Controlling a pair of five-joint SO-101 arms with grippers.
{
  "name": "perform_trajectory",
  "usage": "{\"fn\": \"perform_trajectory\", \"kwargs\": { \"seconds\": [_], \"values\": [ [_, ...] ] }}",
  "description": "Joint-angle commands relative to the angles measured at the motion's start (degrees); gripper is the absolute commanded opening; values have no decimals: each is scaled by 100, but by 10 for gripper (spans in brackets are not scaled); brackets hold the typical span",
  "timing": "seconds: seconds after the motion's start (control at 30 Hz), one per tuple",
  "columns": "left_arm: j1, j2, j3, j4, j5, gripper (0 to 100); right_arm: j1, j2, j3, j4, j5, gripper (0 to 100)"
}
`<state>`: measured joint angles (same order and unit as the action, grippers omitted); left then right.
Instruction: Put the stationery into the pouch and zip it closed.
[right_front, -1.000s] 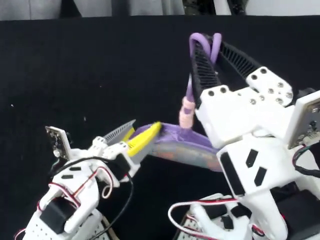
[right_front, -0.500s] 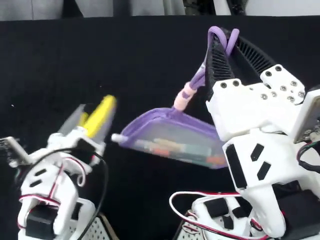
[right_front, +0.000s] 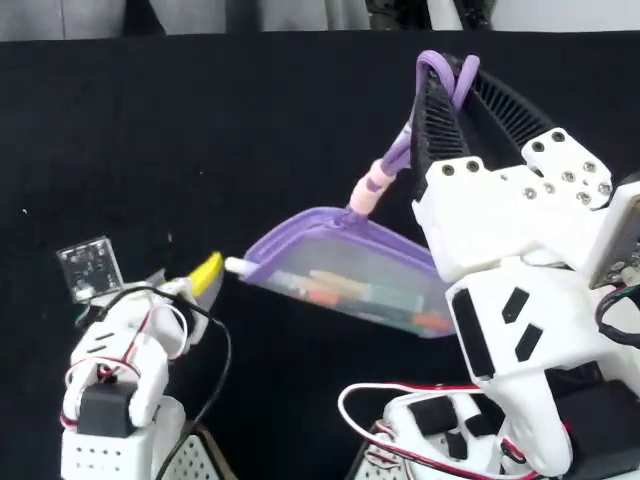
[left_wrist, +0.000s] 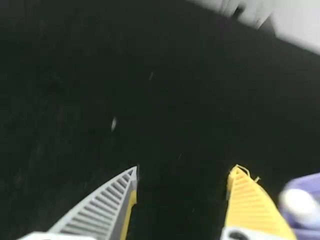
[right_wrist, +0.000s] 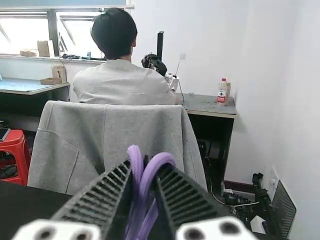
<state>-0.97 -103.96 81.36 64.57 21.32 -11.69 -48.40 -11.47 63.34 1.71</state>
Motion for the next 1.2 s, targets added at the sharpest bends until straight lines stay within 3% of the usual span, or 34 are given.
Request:
{"fn": "perform_trajectory", "kwargs": {
  "seconds": [0.0, 0.2, 0.5, 0.8, 1.17],
  "values": [
    [-31, -35, 92, -220, -18, 286, 114, -22, -277, -158, 18, 11],
    [338, -35, -101, -466, 299, 285, 114, -22, -277, -158, 9, 11],
    [1991, -35, -286, -440, 475, 285, 114, -22, -277, -149, 9, 11],
    [2325, -26, -567, -1415, 492, 285, 88, -31, -189, -185, 9, 11],
    [4242, 26, -470, -2470, 457, 284, 79, -31, -189, -193, 9, 11]
  ]
}}
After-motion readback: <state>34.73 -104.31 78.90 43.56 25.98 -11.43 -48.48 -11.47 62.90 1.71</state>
